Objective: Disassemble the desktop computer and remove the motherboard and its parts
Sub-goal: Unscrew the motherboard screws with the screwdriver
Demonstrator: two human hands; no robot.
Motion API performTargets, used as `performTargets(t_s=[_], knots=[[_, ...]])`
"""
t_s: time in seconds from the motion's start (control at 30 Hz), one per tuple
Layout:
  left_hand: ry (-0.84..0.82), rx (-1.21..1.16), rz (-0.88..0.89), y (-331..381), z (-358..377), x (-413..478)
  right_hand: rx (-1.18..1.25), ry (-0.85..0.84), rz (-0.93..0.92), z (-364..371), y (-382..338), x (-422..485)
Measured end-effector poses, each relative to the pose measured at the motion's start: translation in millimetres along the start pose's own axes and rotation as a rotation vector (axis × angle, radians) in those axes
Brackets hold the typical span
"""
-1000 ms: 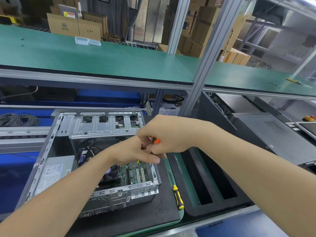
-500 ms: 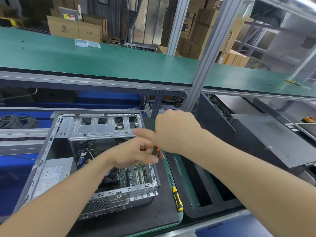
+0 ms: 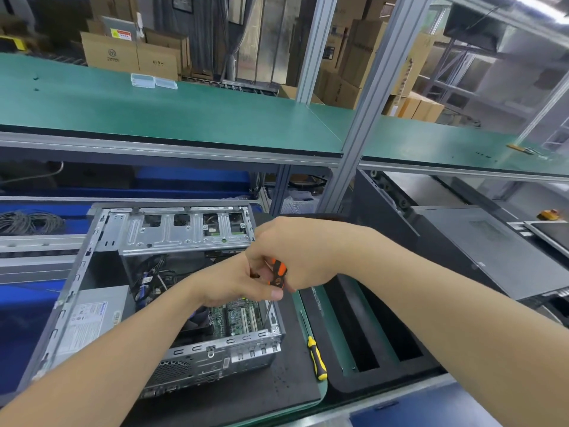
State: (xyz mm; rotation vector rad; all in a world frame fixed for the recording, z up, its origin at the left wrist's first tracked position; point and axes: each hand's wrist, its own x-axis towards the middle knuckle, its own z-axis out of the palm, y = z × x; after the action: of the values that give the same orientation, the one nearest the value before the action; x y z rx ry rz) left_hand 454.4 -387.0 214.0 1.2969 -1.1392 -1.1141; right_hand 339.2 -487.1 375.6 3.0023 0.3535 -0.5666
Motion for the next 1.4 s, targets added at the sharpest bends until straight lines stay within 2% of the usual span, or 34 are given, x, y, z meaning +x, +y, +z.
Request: performTargets(t_s=[0.1, 0.13, 0.2, 0.27, 0.33, 0.4, 0.5, 0.57, 0.7, 0.77, 0.9, 0.97, 1.03, 1.23, 1.33, 1.4], knots=[[-0.019, 0.005, 0.005, 4, 1, -1, -0.023, 0.039, 0.029, -1, 0, -3], [-0.033, 0.014, -0.002, 6, 0, -2, -0.03, 0.093, 0.107, -1, -1, -5], [-0.065, 0.06, 0.004, 9, -1, -4, -0.084, 0.204, 0.387, 2, -5, -2], [-0.075, 0.071, -0.003, 8, 0, -3, -0.11, 0.192, 0.558, 6, -11, 4], [-0.048, 0.072, 0.031, 10, 1, -2, -0.032, 0.149, 0.495, 8, -11, 8], [-0.057, 0.092, 0.076, 11, 1, -2, -0.001, 0.088, 0.349, 1, -10, 3], [-0.047, -0.023, 0.089, 7, 1, -2, -0.033, -0.05, 0.078, -9, -4, -9], [-0.042, -0.086, 0.121, 7, 3, -3, -0.031, -0.073, -0.031, -8, -2, -10], [-0.028, -0.043, 0.116, 5, 2, -2, 0.007, -0.021, -0.039, -4, -2, -8], [-0.026, -0.008, 0.091, 4, 0, -2, 0.005, 0.0, 0.029, -1, -4, -8], [-0.057, 0.031, 0.124, 12, 2, -3, -0.08, 0.153, 0.452, 4, -8, -5], [-0.087, 0.037, 0.146, 10, 1, -3, -0.029, 0.131, 0.524, 8, -10, 1], [-0.109, 0.054, 0.148, 9, 1, -2, -0.009, 0.121, 0.432, 9, -10, 4], [-0.05, 0.045, 0.066, 6, 2, -5, 0.045, 0.035, 0.008, -1, 5, -7], [-0.041, 0.049, 0.057, 9, 6, -5, 0.184, 0.098, -0.012, 6, 12, 0], [-0.014, -0.011, 0.038, 7, 6, -5, 0.365, 0.183, 0.014, 14, 18, 4]])
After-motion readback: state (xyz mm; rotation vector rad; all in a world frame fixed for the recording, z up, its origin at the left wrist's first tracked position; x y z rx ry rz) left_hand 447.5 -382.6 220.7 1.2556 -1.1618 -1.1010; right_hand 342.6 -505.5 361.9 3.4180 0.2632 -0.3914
